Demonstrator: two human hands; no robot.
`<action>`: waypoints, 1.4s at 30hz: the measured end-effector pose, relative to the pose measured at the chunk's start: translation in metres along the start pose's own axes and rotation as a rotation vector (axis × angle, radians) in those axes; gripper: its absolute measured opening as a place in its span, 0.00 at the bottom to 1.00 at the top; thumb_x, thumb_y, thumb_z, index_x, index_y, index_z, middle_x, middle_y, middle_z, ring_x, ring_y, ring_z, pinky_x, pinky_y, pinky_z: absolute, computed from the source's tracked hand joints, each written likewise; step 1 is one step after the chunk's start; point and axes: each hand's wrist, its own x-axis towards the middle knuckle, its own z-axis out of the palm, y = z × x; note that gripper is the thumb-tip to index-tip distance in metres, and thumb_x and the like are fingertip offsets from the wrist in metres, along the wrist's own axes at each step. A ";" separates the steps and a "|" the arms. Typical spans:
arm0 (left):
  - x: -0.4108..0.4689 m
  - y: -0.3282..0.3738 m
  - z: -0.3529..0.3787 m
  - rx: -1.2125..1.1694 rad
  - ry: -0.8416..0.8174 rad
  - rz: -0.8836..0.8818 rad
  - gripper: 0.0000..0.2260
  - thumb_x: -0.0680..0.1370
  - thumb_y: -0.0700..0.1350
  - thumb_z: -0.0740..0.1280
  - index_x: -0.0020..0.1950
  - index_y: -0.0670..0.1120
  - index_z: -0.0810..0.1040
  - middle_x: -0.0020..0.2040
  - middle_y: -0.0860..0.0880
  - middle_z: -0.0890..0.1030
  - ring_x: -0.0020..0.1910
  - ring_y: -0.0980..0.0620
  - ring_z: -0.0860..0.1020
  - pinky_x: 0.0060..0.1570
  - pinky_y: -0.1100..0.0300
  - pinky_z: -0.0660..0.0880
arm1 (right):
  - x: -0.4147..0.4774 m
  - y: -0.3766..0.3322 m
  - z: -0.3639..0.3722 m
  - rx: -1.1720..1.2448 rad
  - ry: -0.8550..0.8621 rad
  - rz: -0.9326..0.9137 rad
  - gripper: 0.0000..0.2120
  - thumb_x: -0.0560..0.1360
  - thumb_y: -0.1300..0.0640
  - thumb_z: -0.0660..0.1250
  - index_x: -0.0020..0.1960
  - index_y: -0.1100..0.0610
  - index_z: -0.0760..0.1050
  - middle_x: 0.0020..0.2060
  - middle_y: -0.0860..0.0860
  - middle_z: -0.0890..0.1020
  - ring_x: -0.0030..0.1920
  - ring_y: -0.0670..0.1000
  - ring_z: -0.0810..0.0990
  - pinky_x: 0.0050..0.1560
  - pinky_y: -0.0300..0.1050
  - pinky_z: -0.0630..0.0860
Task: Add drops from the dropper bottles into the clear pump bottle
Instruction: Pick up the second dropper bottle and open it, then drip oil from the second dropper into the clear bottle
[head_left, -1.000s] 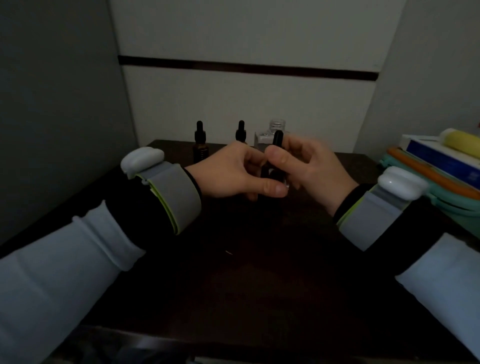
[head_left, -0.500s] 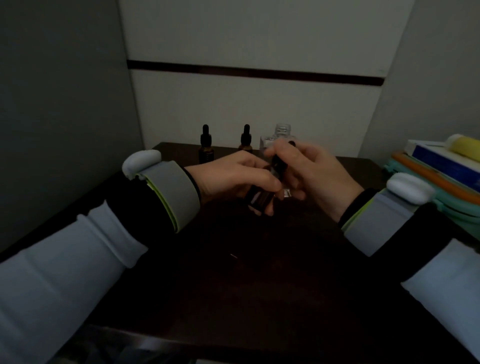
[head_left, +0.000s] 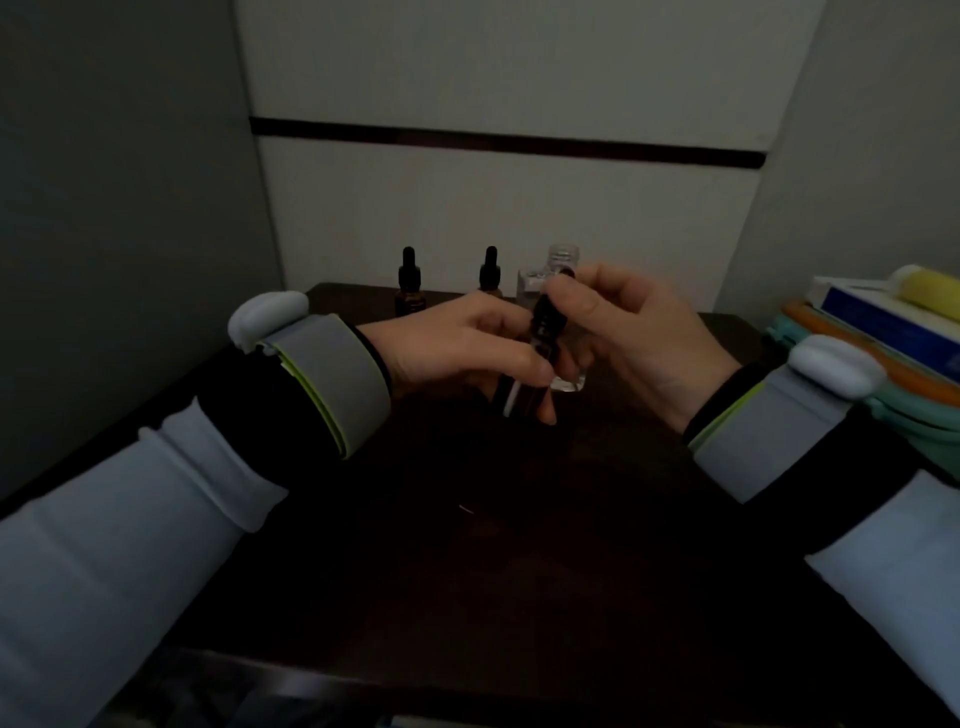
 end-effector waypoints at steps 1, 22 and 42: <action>0.000 0.000 0.000 0.019 -0.005 -0.001 0.09 0.71 0.40 0.65 0.50 0.43 0.78 0.41 0.44 0.84 0.42 0.50 0.83 0.44 0.59 0.79 | 0.000 0.001 -0.001 -0.006 -0.016 -0.009 0.09 0.70 0.50 0.70 0.46 0.55 0.79 0.34 0.49 0.82 0.30 0.53 0.75 0.30 0.38 0.70; 0.005 -0.004 0.009 0.301 0.081 -0.047 0.12 0.71 0.42 0.72 0.53 0.52 0.80 0.53 0.50 0.82 0.56 0.50 0.79 0.56 0.61 0.76 | 0.008 -0.016 -0.014 0.071 0.271 -0.238 0.07 0.73 0.55 0.63 0.47 0.53 0.79 0.40 0.46 0.84 0.43 0.43 0.80 0.32 0.34 0.72; 0.013 -0.008 -0.004 0.357 0.724 0.233 0.06 0.78 0.39 0.65 0.45 0.39 0.80 0.38 0.44 0.79 0.35 0.56 0.77 0.38 0.61 0.76 | 0.058 -0.002 -0.017 -0.482 0.402 -0.163 0.05 0.74 0.52 0.69 0.46 0.53 0.80 0.38 0.43 0.81 0.39 0.39 0.78 0.44 0.37 0.76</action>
